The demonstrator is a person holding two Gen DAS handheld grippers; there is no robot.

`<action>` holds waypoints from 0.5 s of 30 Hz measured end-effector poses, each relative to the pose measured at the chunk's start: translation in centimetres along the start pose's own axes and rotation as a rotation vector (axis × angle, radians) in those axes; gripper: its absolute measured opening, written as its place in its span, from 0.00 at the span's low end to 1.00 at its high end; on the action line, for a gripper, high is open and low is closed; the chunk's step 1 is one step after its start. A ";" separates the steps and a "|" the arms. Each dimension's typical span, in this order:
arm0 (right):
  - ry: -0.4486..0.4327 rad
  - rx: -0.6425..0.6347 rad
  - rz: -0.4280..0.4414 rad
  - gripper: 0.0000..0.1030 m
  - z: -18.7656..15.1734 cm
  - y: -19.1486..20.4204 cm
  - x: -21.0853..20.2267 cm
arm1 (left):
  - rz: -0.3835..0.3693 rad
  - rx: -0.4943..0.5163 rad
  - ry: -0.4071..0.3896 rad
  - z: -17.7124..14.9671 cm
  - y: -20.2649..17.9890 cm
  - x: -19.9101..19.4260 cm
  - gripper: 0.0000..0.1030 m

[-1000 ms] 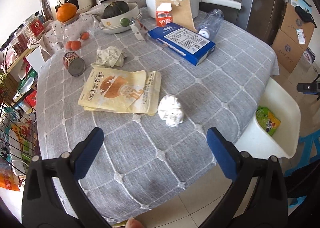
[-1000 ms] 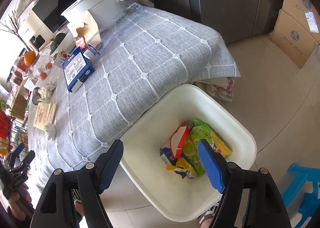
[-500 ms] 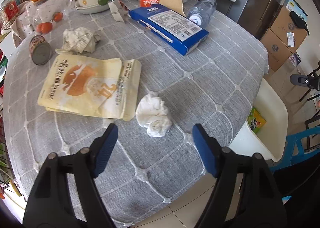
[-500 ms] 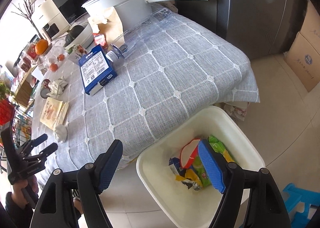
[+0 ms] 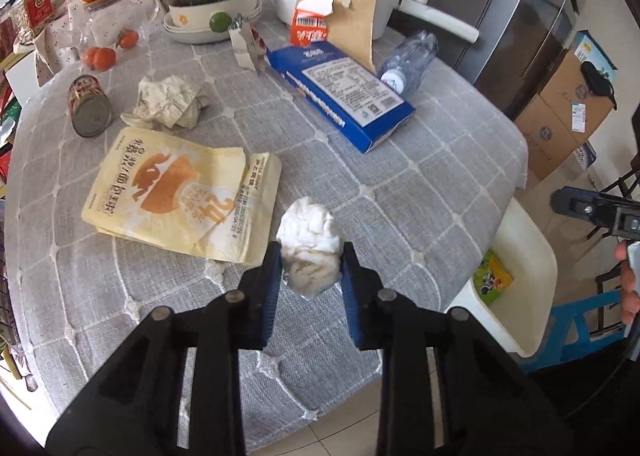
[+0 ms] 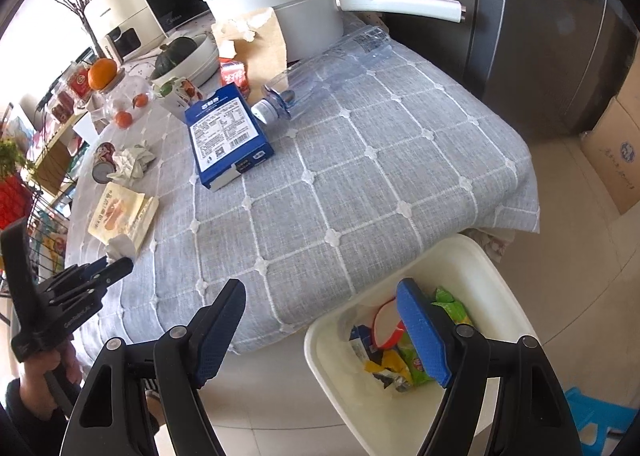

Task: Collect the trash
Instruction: 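Grasp the bread bag with the right tool while the left tool holds the tissue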

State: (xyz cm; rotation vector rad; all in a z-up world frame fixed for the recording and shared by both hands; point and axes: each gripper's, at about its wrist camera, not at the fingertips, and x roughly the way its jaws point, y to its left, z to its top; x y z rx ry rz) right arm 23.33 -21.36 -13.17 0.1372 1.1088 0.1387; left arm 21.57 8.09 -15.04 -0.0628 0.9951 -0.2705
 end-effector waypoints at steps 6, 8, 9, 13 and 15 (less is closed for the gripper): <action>-0.010 -0.032 0.067 0.77 1.2 6.1 2.0 | 0.050 -0.066 -0.049 -1.3 3.5 -3.9 0.30; -0.010 -0.053 0.087 0.77 1.4 8.8 3.1 | 0.077 -0.080 -0.055 -2.0 5.2 -4.6 0.30; -0.007 -0.065 0.097 0.77 1.4 10.2 3.8 | 0.084 -0.093 -0.056 -2.4 6.2 -5.0 0.30; 0.003 -0.105 0.151 0.77 1.2 15.5 6.8 | 0.101 -0.163 -0.055 -3.3 9.1 -6.2 0.30; 0.009 -0.120 0.180 0.77 1.0 17.8 8.4 | 0.102 -0.187 -0.061 -3.7 10.1 -6.7 0.30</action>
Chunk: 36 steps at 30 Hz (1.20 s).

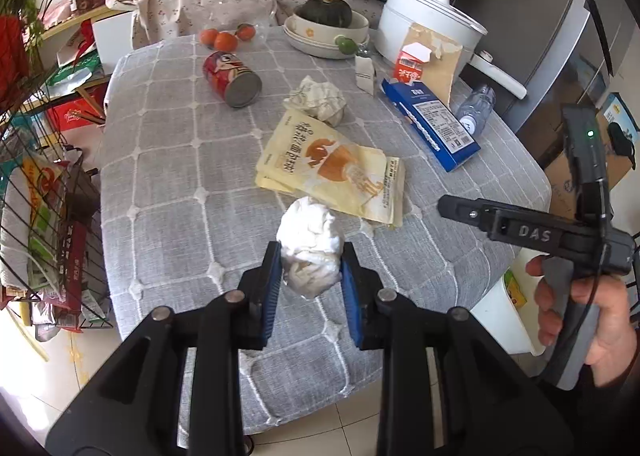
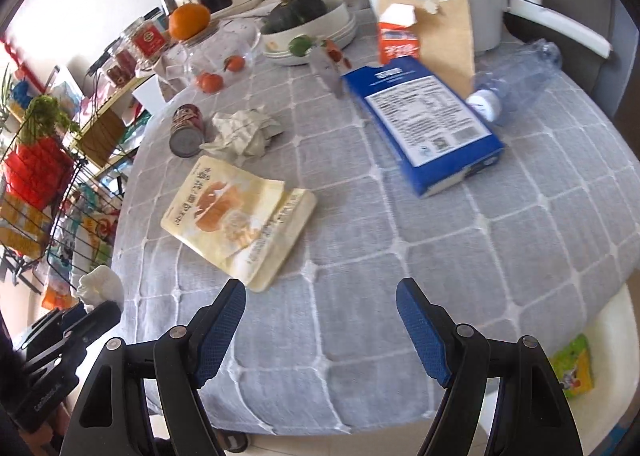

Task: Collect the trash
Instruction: 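Grasp the bread bag with the right tool while the left tool holds the tissue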

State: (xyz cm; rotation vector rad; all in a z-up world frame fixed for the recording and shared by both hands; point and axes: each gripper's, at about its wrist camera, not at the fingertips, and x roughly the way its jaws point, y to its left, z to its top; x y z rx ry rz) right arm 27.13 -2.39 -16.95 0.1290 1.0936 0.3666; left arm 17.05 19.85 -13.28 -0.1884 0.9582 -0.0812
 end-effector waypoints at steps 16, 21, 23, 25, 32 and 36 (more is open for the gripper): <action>-0.176 -0.126 -0.191 0.54 -0.7 7.0 7.4 | -0.014 -0.012 -0.007 -0.2 1.5 -0.9 0.30; -0.190 -0.132 -0.158 0.23 -0.8 6.9 7.0 | -0.006 -0.017 0.000 -0.6 1.9 -0.9 0.30; -0.181 -0.146 -0.146 0.17 -0.8 6.9 6.9 | -0.004 -0.018 0.003 -0.7 1.9 -0.8 0.30; -0.168 -0.153 -0.130 0.11 -0.7 7.0 6.6 | -0.004 -0.016 0.002 -0.7 1.7 -0.8 0.30; -0.143 -0.121 -0.053 0.09 -0.2 5.6 3.3 | -0.015 -0.003 -0.010 -0.4 0.8 -1.1 0.30; -0.151 -0.104 -0.053 0.09 0.1 3.5 0.4 | -0.025 0.019 -0.012 -0.3 -0.6 -1.1 0.30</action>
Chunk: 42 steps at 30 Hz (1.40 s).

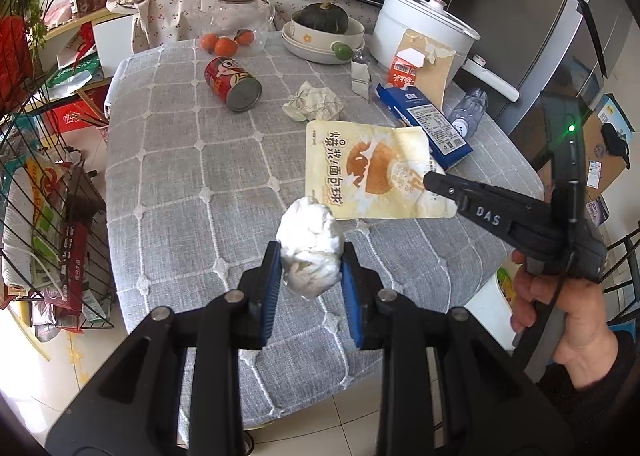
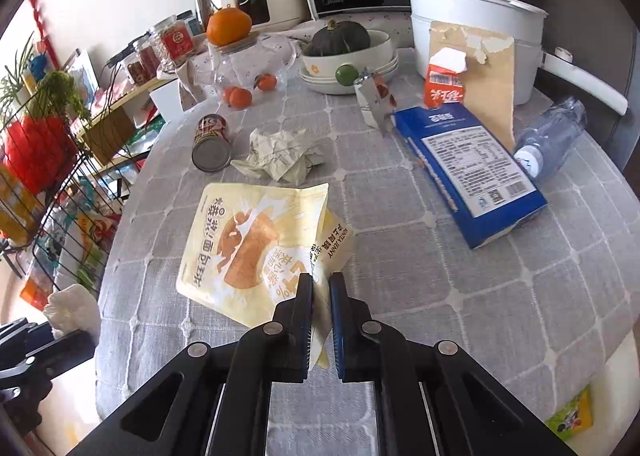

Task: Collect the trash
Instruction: 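Grasp the bread bag with the right tool while the left tool holds the tissue, then carry the bread bag and tissue over the white bin and release both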

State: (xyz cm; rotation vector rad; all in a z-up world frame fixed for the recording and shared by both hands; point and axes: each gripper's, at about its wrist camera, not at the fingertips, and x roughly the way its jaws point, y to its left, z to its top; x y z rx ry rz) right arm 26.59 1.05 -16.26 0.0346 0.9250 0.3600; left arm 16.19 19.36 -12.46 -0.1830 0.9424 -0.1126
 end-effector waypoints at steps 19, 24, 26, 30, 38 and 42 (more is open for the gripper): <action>-0.089 0.036 -0.086 0.08 -1.8 -13.7 -14.5 | -0.117 0.168 0.011 0.2 -11.6 1.8 0.30; -0.069 0.088 -0.141 0.08 -4.2 -18.2 -17.0 | -0.148 0.219 0.024 -0.3 -14.8 2.6 0.30; -0.058 0.118 -0.162 0.08 -5.3 -20.3 -17.9 | -0.160 0.238 0.031 -0.6 -16.1 2.9 0.30; -0.009 0.174 -0.203 0.08 -8.0 -24.1 -19.1 | -0.177 0.279 0.038 -1.6 -18.2 3.3 0.30; 0.138 0.266 -0.223 0.09 -13.2 -29.5 -18.0 | -0.192 0.341 0.067 -3.7 -21.0 4.1 0.30; 0.209 0.314 -0.209 0.09 -14.8 -31.0 -16.2 | -0.197 0.369 0.071 -4.3 -22.2 4.4 0.30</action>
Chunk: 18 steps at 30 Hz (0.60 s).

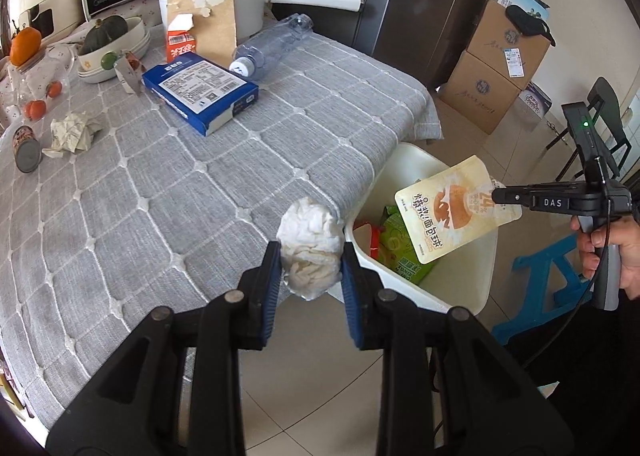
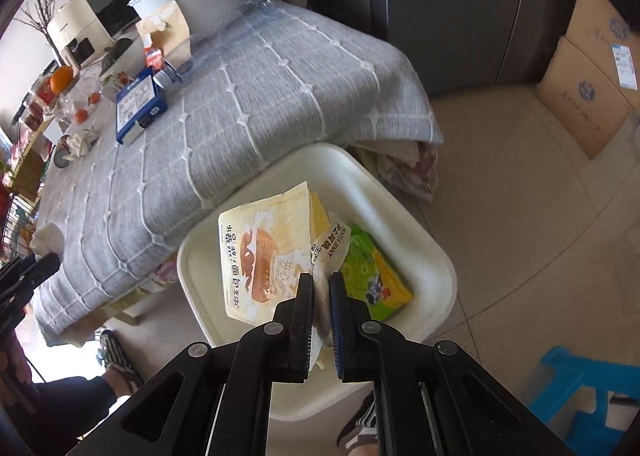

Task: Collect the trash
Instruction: 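Carry the bread bag and tissue over the white bin and release both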

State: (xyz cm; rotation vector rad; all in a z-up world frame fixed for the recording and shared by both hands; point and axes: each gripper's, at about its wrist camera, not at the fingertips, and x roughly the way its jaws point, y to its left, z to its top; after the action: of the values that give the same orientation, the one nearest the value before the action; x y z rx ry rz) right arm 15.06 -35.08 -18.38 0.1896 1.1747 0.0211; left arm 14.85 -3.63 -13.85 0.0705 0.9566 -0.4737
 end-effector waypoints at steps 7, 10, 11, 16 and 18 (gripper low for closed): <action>0.047 0.063 -0.008 0.28 -0.6 -2.0 1.4 | -0.014 0.044 0.012 -0.1 -2.1 1.0 0.30; 0.033 0.078 -0.003 0.36 -0.6 -2.9 0.8 | -0.022 0.062 0.026 -0.1 -3.2 1.7 0.30; 0.028 0.078 -0.010 0.39 -0.6 -3.0 0.6 | -0.026 0.066 0.030 0.0 -3.5 2.0 0.30; -0.005 0.084 -0.016 0.50 -0.6 -3.5 -0.9 | -0.056 0.103 0.056 0.3 -6.0 4.0 0.31; -0.023 0.078 -0.032 0.57 -0.5 -3.7 -1.5 | -0.064 0.121 0.069 0.4 -7.1 5.0 0.31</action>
State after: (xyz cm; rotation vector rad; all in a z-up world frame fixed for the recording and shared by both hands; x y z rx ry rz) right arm 13.69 -38.78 -17.79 0.2388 1.1559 -0.0553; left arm 14.62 -11.86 -16.60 0.1668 0.9995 -0.5913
